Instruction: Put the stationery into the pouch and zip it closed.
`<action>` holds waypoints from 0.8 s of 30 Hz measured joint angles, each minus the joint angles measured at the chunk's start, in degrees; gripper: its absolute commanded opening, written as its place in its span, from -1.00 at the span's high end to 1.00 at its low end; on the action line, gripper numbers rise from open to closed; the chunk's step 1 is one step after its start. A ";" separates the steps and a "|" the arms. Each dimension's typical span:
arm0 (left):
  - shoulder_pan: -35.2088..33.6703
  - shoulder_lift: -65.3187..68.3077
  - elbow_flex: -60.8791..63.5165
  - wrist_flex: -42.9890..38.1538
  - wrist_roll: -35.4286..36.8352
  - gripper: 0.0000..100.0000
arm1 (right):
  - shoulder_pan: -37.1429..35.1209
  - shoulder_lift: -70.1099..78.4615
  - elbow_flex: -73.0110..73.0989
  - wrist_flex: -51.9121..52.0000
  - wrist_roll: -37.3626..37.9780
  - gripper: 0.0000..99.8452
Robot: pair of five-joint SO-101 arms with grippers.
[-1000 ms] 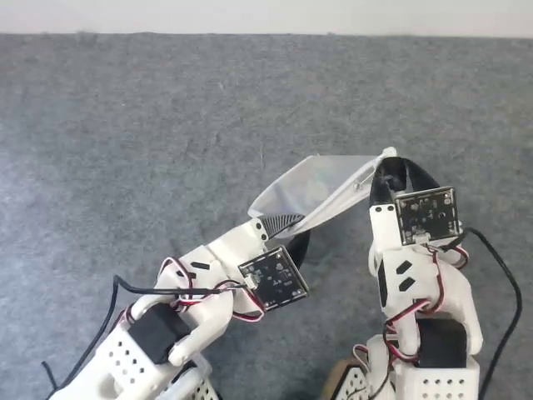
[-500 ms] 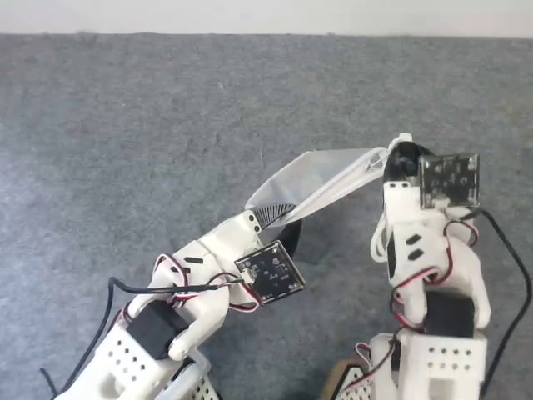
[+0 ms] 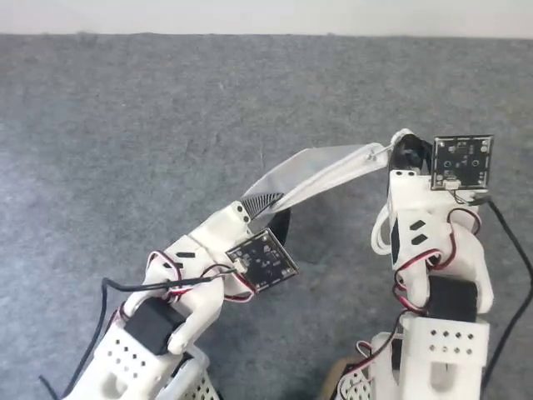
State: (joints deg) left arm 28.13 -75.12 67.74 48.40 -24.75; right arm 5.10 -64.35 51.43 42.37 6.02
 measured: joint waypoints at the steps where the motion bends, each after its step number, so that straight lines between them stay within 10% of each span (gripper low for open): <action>1: -0.53 0.00 0.00 0.00 0.00 0.98 | 0.00 0.00 0.00 0.00 -0.35 0.99; 24: -15.74 0.79 -0.09 -2.81 7.47 0.98 | 2.90 3.34 0.62 0.44 -1.23 0.78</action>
State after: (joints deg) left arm 12.40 -74.33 67.65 45.58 -17.27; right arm 8.00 -61.01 52.04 42.81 4.79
